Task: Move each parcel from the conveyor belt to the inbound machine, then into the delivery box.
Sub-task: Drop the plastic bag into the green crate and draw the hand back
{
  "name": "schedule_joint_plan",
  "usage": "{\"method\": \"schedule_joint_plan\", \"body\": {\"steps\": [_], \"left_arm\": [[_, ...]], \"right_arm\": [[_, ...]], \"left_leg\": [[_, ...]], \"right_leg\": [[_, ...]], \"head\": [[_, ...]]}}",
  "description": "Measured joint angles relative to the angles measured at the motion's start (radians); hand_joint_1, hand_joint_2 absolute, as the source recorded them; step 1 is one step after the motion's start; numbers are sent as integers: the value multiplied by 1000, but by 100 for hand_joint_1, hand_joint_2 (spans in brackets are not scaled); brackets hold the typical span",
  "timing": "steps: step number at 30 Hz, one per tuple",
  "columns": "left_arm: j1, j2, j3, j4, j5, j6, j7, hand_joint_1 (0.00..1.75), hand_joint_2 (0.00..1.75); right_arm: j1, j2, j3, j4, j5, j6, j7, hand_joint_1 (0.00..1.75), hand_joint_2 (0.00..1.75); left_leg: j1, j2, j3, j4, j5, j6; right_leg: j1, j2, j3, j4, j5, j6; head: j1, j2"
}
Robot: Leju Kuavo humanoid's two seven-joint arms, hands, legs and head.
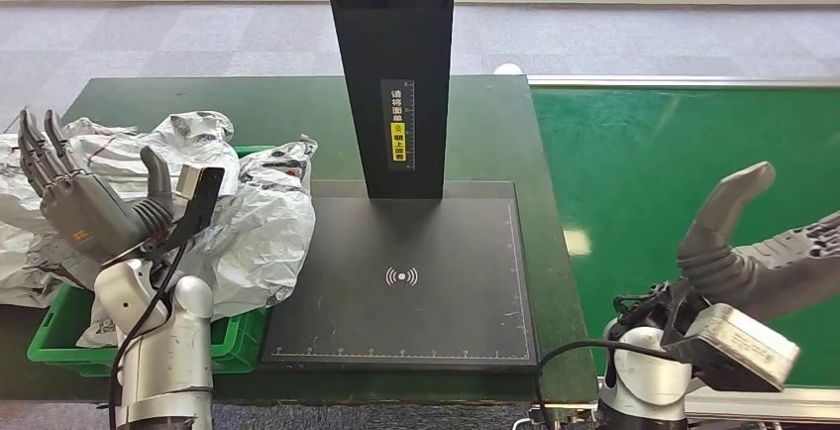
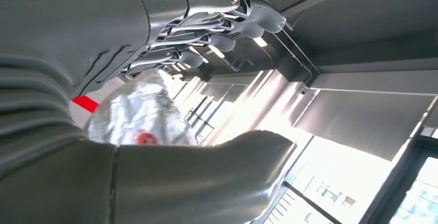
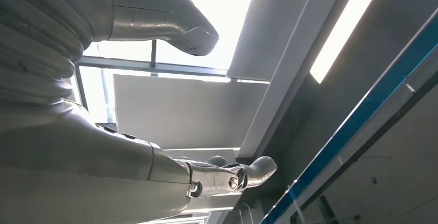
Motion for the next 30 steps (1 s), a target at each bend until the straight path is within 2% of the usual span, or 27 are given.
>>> {"method": "schedule_joint_plan", "body": {"steps": [2,4,5,7,9,12,14,16,18,19,21,23,27,30], "left_arm": [[2,-1,-2,-11,22,0,-59,0,0],[3,-12,18,-38,87,0,-193,0,0],[1,-21,38,-54,146,0,-287,0,0],[-4,-40,91,-82,306,1,-475,0,87],[0,-56,121,-104,498,1,-588,0,175],[24,-74,80,-136,745,0,-624,0,175],[36,-80,28,-151,828,0,-632,0,175],[45,-79,-30,-168,911,-4,-635,0,175],[67,-66,-125,-200,1082,-31,-635,0,175],[86,-57,-189,-221,1186,-71,-636,0,175],[125,-41,-326,-267,1366,-211,-636,0,175],[147,-34,-428,-298,1454,-369,-636,0,175],[163,-31,-535,-307,1468,-565,-635,0,175],[166,-31,-573,-297,1460,-607,-635,0,175]], "right_arm": [[0,0,-3,1,-4,0,0,0,175],[0,0,-5,6,-8,0,0,0,175],[0,0,-6,10,-11,0,0,0,175],[0,0,-7,22,-16,0,0,0,175],[0,-1,-8,35,-25,0,0,0,175],[0,-1,-7,55,-46,0,0,0,175],[0,-1,-8,65,-54,0,0,0,175],[0,-2,-8,71,-63,0,0,0,175],[1,-3,-7,75,-86,0,0,0,175],[4,-5,-4,77,-111,1,0,0,175],[18,-14,22,85,-197,13,0,0,175],[38,-27,75,99,-280,50,0,0,175],[55,-44,180,139,-329,211,0,0,175],[55,-51,226,157,-334,265,-1,0,175]], "left_leg": [[0,0,0,0,0,0],[0,0,0,0,0,0],[0,0,0,0,0,0],[0,0,0,0,0,0],[0,1,0,0,0,-1],[0,-1,-1,0,0,-1],[0,-2,-2,0,0,0],[1,-2,-2,0,0,0],[1,-2,-2,0,0,0],[1,-2,-2,0,0,0],[1,-4,-3,0,0,0],[0,-6,-4,0,-1,0],[0,-6,-4,0,-1,0],[1,-6,-4,0,-1,0]], "right_leg": [[0,0,0,0,0,0],[0,0,0,0,0,0],[0,0,0,0,0,0],[0,0,0,0,0,0],[0,1,-1,0,0,0],[0,0,-1,0,0,0],[0,-3,0,0,-1,0],[1,-3,0,0,-1,-1],[1,-3,0,0,-1,-1],[1,-3,0,0,-1,0],[1,-5,1,0,-1,0],[1,-7,1,0,-1,0],[1,-6,-1,0,-1,0],[1,-7,0,0,-2,0]], "head": [[0,0],[0,0],[0,0],[0,0],[0,0],[0,0],[0,0],[0,0],[0,0],[0,0],[0,0],[0,0],[0,0],[0,0]]}}
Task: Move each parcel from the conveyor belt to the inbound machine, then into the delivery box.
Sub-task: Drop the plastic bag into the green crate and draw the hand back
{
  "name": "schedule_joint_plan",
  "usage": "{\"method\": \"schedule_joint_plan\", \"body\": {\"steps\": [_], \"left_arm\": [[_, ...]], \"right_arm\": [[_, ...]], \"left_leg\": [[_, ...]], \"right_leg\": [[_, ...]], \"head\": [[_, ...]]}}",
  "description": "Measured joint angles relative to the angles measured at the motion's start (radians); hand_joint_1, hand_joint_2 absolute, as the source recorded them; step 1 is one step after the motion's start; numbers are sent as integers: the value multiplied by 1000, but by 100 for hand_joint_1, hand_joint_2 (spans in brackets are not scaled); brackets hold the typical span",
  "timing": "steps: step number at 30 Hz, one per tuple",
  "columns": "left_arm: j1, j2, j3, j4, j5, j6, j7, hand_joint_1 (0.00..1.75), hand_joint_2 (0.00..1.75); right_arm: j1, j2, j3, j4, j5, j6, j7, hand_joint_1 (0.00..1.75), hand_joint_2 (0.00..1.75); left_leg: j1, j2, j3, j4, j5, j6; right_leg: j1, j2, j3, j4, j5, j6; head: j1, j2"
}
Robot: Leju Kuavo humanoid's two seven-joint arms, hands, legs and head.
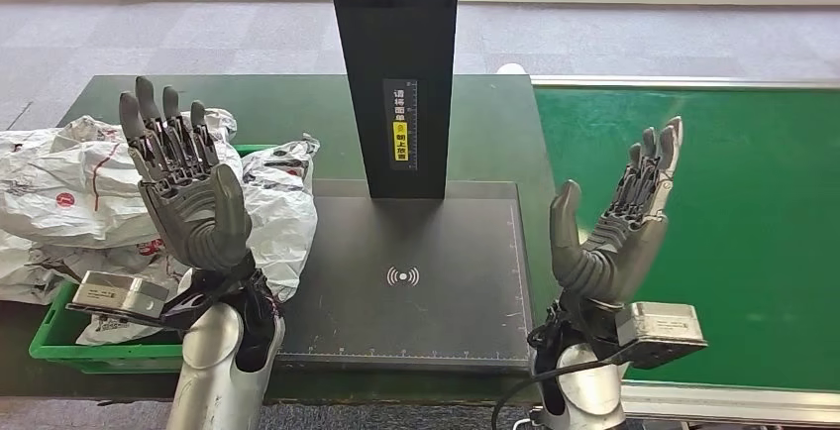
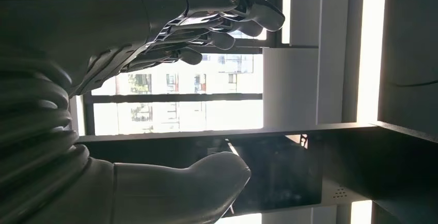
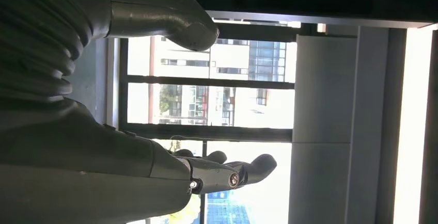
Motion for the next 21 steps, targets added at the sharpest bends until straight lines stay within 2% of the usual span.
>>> {"method": "schedule_joint_plan", "body": {"steps": [3,4,5,7,8,9,17,21], "left_arm": [[0,0,-16,12,-2,-21,0,0,44],[-1,0,-19,21,-4,-36,0,0,0],[-3,-1,-21,33,-7,-53,0,0,44],[-7,-3,-22,67,-13,-72,0,0,131],[-10,-4,-22,86,-14,-69,1,0,175],[-12,-5,-22,106,-11,-58,1,0,175],[-27,-7,-23,258,-12,133,1,0,175],[-31,-8,-25,302,-14,158,1,0,175]], "right_arm": [[0,-5,19,12,6,9,0,0,175],[0,-5,26,16,16,13,0,0,131],[-1,-6,36,21,30,16,0,0,87],[-5,-6,61,35,62,18,0,0,87],[-11,-4,75,48,75,19,0,0,131],[-17,0,88,65,82,24,0,0,175],[-81,22,115,308,98,54,1,0,175],[-96,26,123,393,91,47,1,0,175]], "left_leg": [[0,0,0,0,0,0],[0,0,0,0,0,0],[0,0,0,0,0,0],[0,0,0,0,0,0],[0,0,0,0,0,0],[0,0,0,0,0,0],[0,0,1,0,1,0],[0,0,1,0,1,0]], "right_leg": [[0,0,0,0,0,0],[0,0,0,0,0,0],[0,0,0,0,0,0],[0,0,0,0,0,0],[0,0,0,0,0,0],[0,0,0,0,0,0],[0,0,1,0,0,0],[0,0,1,0,1,0]], "head": [[0,0],[0,0],[0,0],[0,0],[0,0],[0,0],[0,0],[0,0]]}}
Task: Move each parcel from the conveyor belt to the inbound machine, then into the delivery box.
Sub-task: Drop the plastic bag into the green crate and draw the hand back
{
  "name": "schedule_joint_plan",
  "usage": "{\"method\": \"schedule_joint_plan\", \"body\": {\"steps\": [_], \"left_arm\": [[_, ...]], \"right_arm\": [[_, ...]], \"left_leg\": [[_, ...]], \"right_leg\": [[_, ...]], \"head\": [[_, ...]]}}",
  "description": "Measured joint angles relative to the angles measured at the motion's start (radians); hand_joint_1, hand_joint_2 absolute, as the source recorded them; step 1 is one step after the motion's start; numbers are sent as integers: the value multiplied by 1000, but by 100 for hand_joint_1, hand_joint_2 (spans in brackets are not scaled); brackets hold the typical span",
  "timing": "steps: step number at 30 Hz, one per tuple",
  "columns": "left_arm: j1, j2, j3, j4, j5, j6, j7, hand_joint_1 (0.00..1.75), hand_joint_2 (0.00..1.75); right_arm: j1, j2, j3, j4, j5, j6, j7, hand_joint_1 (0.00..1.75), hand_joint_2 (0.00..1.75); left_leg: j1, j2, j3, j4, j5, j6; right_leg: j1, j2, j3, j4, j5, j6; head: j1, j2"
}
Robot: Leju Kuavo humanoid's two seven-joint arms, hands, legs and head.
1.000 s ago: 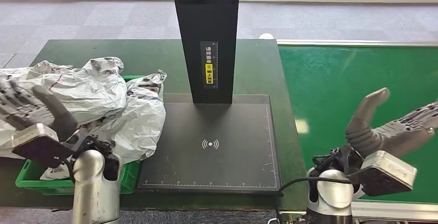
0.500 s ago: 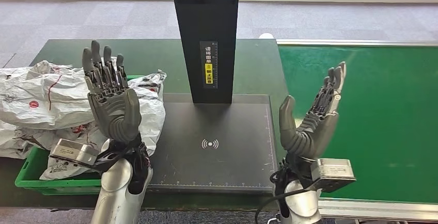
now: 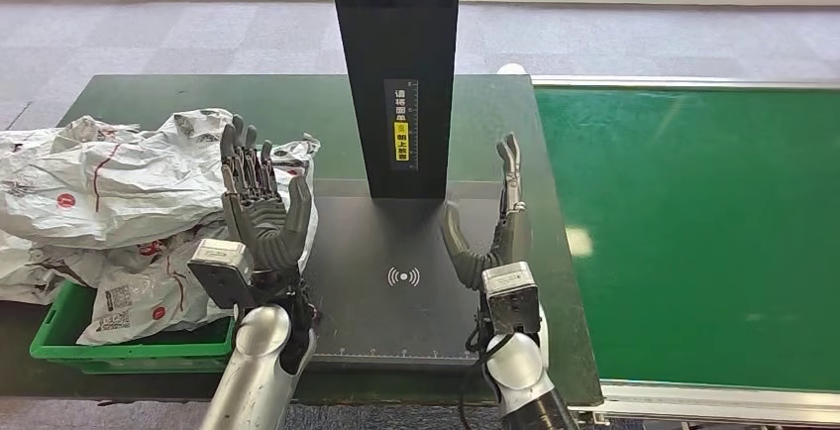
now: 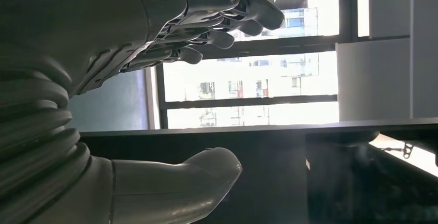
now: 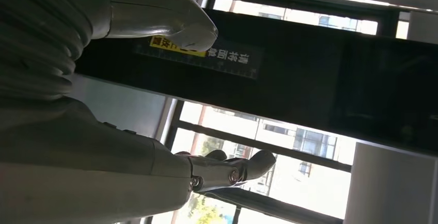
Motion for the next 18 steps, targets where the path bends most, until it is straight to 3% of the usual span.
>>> {"method": "schedule_joint_plan", "body": {"steps": [13,14,17,18], "left_arm": [[-9,0,-36,51,-4,-2,0,0,175],[-9,0,-37,52,-4,-2,-1,44,175],[-10,0,-42,55,-4,-2,-1,175,175],[-11,0,-44,55,-4,-2,-1,175,175]], "right_arm": [[-13,2,13,73,-1,4,-1,0,175],[-13,2,15,74,-1,4,-1,13,175],[-15,2,18,78,-1,4,-1,144,175],[-15,2,19,79,-1,4,-1,175,175]], "left_leg": [[0,0,0,0,0,0],[0,0,0,0,0,0],[0,0,0,0,0,0],[0,0,0,0,0,0]], "right_leg": [[0,0,0,0,0,0],[0,0,0,0,0,0],[0,0,0,0,0,0],[0,0,0,0,0,0]], "head": [[0,0],[0,0],[0,0],[0,0]]}}
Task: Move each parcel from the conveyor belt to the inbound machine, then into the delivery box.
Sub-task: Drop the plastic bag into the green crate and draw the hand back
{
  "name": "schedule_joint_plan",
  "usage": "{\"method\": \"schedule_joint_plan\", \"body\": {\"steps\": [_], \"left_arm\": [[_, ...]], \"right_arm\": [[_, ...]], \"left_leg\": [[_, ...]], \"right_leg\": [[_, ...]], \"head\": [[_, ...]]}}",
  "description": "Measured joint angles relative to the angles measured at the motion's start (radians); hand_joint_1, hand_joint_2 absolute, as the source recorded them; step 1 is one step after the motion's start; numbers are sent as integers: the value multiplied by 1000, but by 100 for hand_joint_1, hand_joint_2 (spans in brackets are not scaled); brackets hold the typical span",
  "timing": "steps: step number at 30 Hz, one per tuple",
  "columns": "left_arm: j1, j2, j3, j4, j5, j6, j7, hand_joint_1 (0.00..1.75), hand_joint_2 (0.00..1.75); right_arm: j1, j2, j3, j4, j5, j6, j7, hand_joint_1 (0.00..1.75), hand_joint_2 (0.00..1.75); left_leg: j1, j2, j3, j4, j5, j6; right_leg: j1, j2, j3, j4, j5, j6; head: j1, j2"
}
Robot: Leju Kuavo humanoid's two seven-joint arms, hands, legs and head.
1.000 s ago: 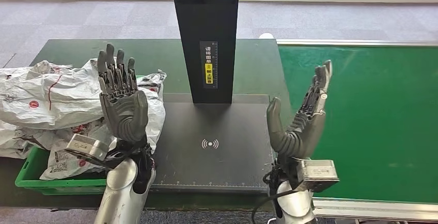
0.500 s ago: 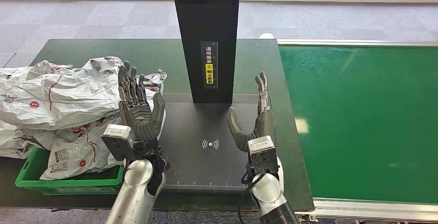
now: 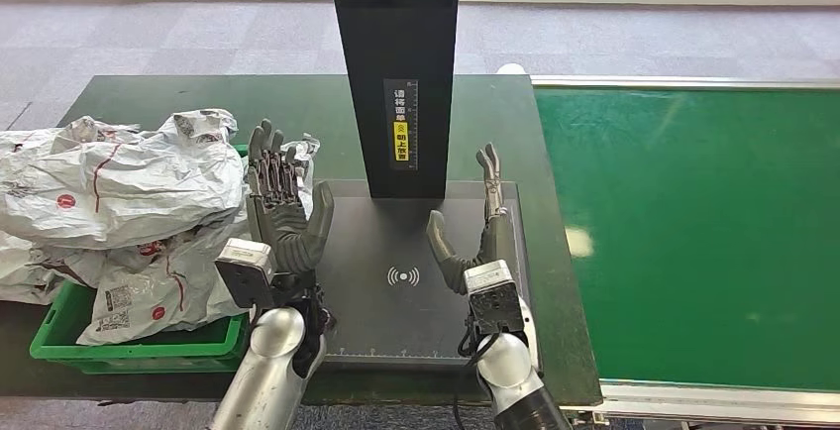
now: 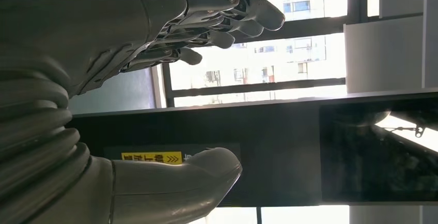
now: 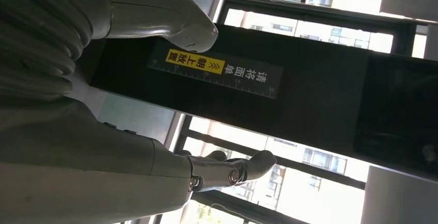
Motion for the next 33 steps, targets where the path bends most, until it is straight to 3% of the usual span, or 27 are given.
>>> {"method": "schedule_joint_plan", "body": {"steps": [4,5,8,9,28,29,32,33], "left_arm": [[-3,0,-15,2,-12,-20,0,175,175],[-4,0,-21,4,-18,-36,0,146,175],[-10,0,-42,18,-45,-78,0,15,175],[-12,0,-51,26,-57,-84,0,0,175],[-23,-2,-77,100,-73,-74,0,0,175],[-23,-2,-77,102,-72,-77,0,0,175],[-24,-2,-76,108,-72,-89,0,131,175],[-24,-2,-76,109,-72,-94,0,175,175]], "right_arm": [[-5,0,16,6,16,30,0,175,175],[-7,0,23,9,24,41,0,131,175],[-14,0,48,16,40,67,0,0,175],[-16,0,55,18,45,73,0,0,175],[-38,6,72,80,72,102,0,0,175],[-39,6,72,82,71,101,0,44,175],[-42,6,72,89,61,98,0,175,175],[-43,6,73,91,55,100,0,175,175]], "left_leg": [[0,0,0,0,0,0],[0,0,0,0,0,0],[0,0,0,0,0,0],[0,0,0,0,0,0],[0,0,0,0,0,0],[0,0,0,0,0,0],[0,0,0,0,0,0],[0,0,0,0,0,0]], "right_leg": [[0,0,0,0,0,0],[0,0,0,0,0,0],[0,0,0,0,0,0],[0,0,0,0,0,0],[0,0,0,0,0,0],[0,0,0,0,0,0],[0,0,0,0,0,0],[0,0,0,0,0,0]], "head": [[0,0],[0,0],[0,0],[0,0],[0,0],[0,0],[0,0],[0,0]]}}
